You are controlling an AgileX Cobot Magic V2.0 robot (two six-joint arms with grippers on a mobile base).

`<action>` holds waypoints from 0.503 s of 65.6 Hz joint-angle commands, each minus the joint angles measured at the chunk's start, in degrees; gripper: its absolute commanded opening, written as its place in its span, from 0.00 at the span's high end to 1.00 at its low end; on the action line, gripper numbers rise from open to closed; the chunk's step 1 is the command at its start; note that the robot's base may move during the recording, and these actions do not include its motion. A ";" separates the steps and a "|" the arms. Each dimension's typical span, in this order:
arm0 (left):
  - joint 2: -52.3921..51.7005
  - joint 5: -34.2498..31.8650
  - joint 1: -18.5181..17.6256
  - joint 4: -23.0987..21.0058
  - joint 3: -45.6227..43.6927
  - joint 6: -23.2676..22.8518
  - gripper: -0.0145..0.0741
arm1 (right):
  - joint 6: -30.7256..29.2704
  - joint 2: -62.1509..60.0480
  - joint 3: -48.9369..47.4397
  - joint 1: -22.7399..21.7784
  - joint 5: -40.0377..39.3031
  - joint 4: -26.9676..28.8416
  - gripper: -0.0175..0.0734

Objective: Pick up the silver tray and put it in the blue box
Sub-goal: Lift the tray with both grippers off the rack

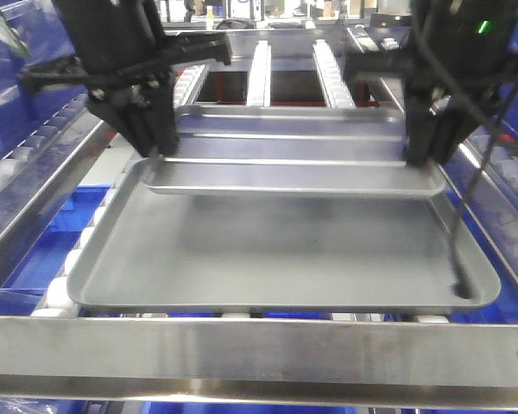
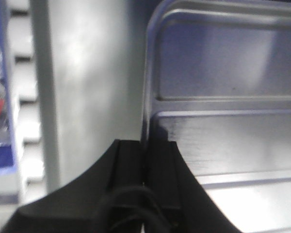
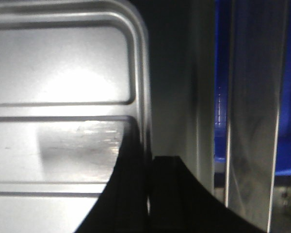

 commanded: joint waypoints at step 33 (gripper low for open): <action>-24.61 -1.39 -14.05 9.30 22.92 -20.03 0.95 | 29.20 -21.46 20.41 21.05 -0.34 -12.44 0.75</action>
